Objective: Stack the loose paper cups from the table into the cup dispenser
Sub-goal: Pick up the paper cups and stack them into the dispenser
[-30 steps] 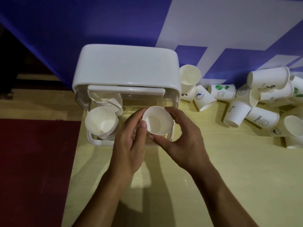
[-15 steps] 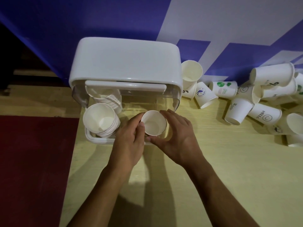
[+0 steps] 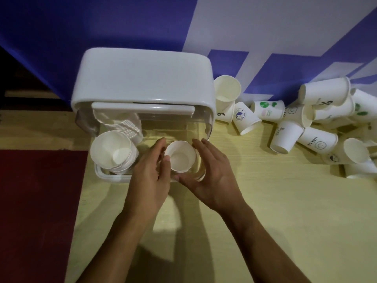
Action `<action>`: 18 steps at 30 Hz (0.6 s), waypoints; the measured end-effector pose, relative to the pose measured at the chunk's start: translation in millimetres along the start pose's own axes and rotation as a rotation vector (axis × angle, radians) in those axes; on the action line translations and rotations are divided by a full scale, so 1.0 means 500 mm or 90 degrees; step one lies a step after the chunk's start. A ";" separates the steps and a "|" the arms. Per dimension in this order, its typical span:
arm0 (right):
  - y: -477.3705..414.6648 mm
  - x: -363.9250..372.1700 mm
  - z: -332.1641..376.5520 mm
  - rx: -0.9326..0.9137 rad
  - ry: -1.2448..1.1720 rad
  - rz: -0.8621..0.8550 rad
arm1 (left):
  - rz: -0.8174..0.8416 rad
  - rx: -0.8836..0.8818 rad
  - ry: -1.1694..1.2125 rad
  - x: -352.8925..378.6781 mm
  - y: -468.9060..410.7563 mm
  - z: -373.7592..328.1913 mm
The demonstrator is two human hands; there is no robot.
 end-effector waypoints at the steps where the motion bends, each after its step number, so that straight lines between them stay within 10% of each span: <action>1: 0.009 -0.012 -0.005 0.010 -0.012 -0.006 | -0.013 0.021 0.003 -0.005 0.011 -0.018; 8: 0.141 -0.130 -0.164 0.196 -0.056 -0.019 | 0.031 0.231 -0.015 0.113 0.067 -0.200; 18: 0.342 -0.287 -0.484 0.393 -0.026 -0.066 | 0.229 0.049 -0.213 0.630 -0.097 -0.233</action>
Point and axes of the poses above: each hand's wrist, its own y-axis away from the middle knuckle, its own x-axis out of the palm, z = x × y, the point moved 7 cm from there along -y, towards the middle knuckle, and after that the axes turned 13 degrees about y, right-handed, at the moved point
